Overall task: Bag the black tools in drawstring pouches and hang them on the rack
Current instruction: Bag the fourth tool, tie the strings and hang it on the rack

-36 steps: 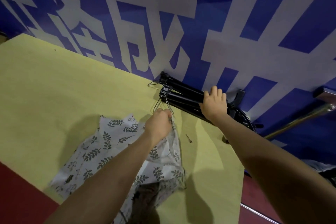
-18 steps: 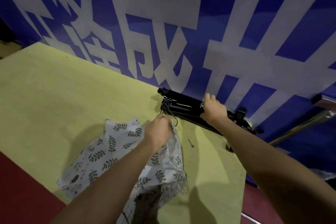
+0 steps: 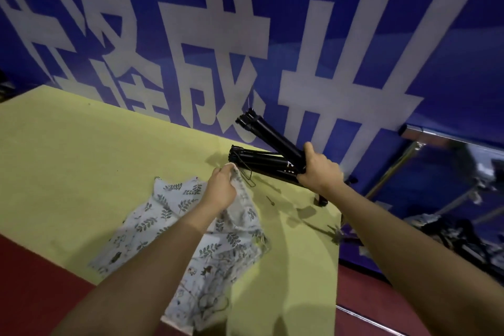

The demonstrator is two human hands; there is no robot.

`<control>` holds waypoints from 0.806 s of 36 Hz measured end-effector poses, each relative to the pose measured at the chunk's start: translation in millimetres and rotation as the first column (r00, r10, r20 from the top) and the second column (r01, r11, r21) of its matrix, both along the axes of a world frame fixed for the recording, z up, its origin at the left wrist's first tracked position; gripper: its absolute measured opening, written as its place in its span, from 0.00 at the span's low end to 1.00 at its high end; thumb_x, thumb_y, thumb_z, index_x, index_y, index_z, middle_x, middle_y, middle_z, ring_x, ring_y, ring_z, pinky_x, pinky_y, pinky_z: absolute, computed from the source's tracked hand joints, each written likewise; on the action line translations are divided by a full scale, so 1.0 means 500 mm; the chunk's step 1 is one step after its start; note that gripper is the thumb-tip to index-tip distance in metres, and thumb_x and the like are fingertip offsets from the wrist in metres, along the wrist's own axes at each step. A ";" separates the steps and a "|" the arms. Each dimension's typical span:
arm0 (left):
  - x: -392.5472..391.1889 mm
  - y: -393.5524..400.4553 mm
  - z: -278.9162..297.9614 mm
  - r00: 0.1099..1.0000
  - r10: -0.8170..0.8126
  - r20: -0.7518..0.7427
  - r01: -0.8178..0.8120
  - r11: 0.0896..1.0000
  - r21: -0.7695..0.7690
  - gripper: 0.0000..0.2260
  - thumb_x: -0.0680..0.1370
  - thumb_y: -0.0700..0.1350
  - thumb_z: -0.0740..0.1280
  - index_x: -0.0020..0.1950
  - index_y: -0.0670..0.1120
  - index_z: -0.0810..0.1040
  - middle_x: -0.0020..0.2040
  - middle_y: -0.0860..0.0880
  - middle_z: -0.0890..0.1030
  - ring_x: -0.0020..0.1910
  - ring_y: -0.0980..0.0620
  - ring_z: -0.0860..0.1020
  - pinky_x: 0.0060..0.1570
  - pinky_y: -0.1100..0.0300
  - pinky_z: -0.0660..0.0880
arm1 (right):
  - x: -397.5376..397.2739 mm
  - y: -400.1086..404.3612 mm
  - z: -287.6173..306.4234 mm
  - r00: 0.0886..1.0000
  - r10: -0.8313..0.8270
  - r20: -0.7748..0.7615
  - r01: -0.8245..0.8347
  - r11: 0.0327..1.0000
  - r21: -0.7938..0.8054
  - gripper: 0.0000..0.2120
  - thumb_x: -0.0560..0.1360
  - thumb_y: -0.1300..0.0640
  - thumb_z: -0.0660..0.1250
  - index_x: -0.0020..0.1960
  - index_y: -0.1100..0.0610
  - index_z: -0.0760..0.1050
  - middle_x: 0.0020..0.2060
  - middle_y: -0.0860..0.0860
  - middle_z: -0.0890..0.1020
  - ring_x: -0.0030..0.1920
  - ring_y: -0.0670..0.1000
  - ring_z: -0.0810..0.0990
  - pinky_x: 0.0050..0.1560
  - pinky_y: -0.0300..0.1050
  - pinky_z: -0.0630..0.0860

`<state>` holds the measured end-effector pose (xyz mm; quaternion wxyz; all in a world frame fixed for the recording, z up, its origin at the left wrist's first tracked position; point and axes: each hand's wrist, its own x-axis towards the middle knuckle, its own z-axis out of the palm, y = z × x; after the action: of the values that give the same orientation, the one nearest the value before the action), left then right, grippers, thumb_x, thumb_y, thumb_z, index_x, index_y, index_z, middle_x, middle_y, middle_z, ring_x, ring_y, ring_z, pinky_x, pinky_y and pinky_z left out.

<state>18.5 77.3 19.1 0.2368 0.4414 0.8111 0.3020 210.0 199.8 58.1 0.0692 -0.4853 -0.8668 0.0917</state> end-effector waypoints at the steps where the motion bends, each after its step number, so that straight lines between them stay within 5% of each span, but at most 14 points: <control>1: 0.001 -0.003 0.002 0.999 0.012 0.031 -0.012 1.000 0.010 0.26 0.76 0.27 0.54 0.72 0.46 0.65 0.70 0.41 0.65 0.53 0.48 0.70 0.38 0.66 0.69 | 0.013 -0.012 -0.003 1.000 0.018 -0.007 -0.018 1.000 -0.002 0.19 0.72 0.55 0.66 0.58 0.55 0.60 0.45 0.54 0.78 0.39 0.56 0.74 0.38 0.49 0.72; 5: 0.003 -0.017 0.009 0.988 0.062 0.141 -0.064 0.998 0.009 0.29 0.77 0.29 0.53 0.76 0.48 0.56 0.74 0.42 0.58 0.62 0.40 0.71 0.48 0.55 0.74 | 0.064 -0.059 -0.020 0.993 0.117 0.013 -0.117 0.991 0.061 0.23 0.74 0.43 0.63 0.64 0.51 0.62 0.53 0.53 0.81 0.49 0.57 0.80 0.44 0.50 0.77; 9: -0.005 -0.028 0.011 0.982 0.037 0.184 -0.040 0.999 0.013 0.29 0.78 0.31 0.55 0.77 0.49 0.53 0.71 0.43 0.61 0.56 0.40 0.74 0.44 0.54 0.74 | 0.104 -0.099 -0.033 0.982 0.176 0.065 -0.182 0.978 0.102 0.25 0.76 0.37 0.58 0.67 0.50 0.63 0.58 0.51 0.80 0.54 0.56 0.80 0.46 0.48 0.76; 13: -0.010 -0.044 0.012 0.973 -0.019 0.229 0.022 1.000 -0.009 0.34 0.77 0.29 0.57 0.78 0.51 0.51 0.73 0.43 0.58 0.58 0.43 0.73 0.32 0.63 0.71 | 0.132 -0.127 -0.042 0.973 0.213 0.086 -0.221 0.971 0.090 0.22 0.74 0.41 0.60 0.65 0.49 0.65 0.55 0.49 0.80 0.49 0.54 0.81 0.42 0.49 0.78; 17: -0.016 -0.060 0.013 0.973 -0.121 0.195 0.137 0.988 -0.070 0.35 0.77 0.30 0.60 0.78 0.52 0.50 0.77 0.47 0.55 0.67 0.46 0.69 0.37 0.71 0.72 | 0.146 -0.145 -0.050 0.959 0.236 0.159 -0.248 0.967 0.060 0.23 0.73 0.42 0.61 0.65 0.49 0.65 0.55 0.49 0.78 0.50 0.55 0.80 0.45 0.51 0.78; 20: -0.027 -0.077 0.022 0.970 -0.167 0.177 0.193 0.971 -0.141 0.36 0.77 0.29 0.58 0.77 0.56 0.50 0.78 0.49 0.53 0.61 0.47 0.74 0.45 0.63 0.71 | 0.146 -0.151 -0.052 0.931 0.287 0.225 -0.315 0.943 0.104 0.24 0.74 0.41 0.60 0.67 0.50 0.64 0.57 0.49 0.77 0.50 0.55 0.80 0.43 0.47 0.76; 23: -0.031 -0.087 0.040 0.972 -0.191 0.134 0.215 0.956 -0.199 0.38 0.75 0.26 0.56 0.77 0.57 0.50 0.78 0.48 0.53 0.43 0.44 0.79 0.27 0.64 0.67 | 0.137 -0.159 -0.051 0.886 0.328 0.328 -0.394 0.905 0.159 0.25 0.75 0.42 0.60 0.68 0.51 0.63 0.55 0.51 0.76 0.51 0.56 0.79 0.39 0.45 0.71; 25: -0.030 -0.091 0.055 0.970 -0.213 0.120 0.234 0.951 -0.204 0.38 0.74 0.27 0.56 0.77 0.57 0.51 0.78 0.48 0.53 0.28 0.52 0.72 0.24 0.63 0.64 | 0.124 -0.161 -0.051 0.870 0.338 0.358 -0.426 0.881 0.204 0.25 0.74 0.44 0.63 0.67 0.52 0.65 0.54 0.52 0.76 0.51 0.57 0.79 0.38 0.44 0.66; 29: -0.014 -0.093 0.070 0.954 -0.281 0.110 0.298 0.930 -0.215 0.37 0.75 0.30 0.62 0.77 0.55 0.51 0.78 0.49 0.52 0.27 0.53 0.69 0.25 0.63 0.65 | 0.085 -0.162 -0.046 0.830 0.314 0.461 -0.477 0.829 0.293 0.27 0.59 0.45 0.77 0.53 0.53 0.77 0.37 0.52 0.80 0.35 0.55 0.81 0.29 0.43 0.69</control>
<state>11.3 31.0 54.0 0.3592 0.5139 0.7568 0.1849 252.2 118.6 34.9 -0.0309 -0.2749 -0.9454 -0.1722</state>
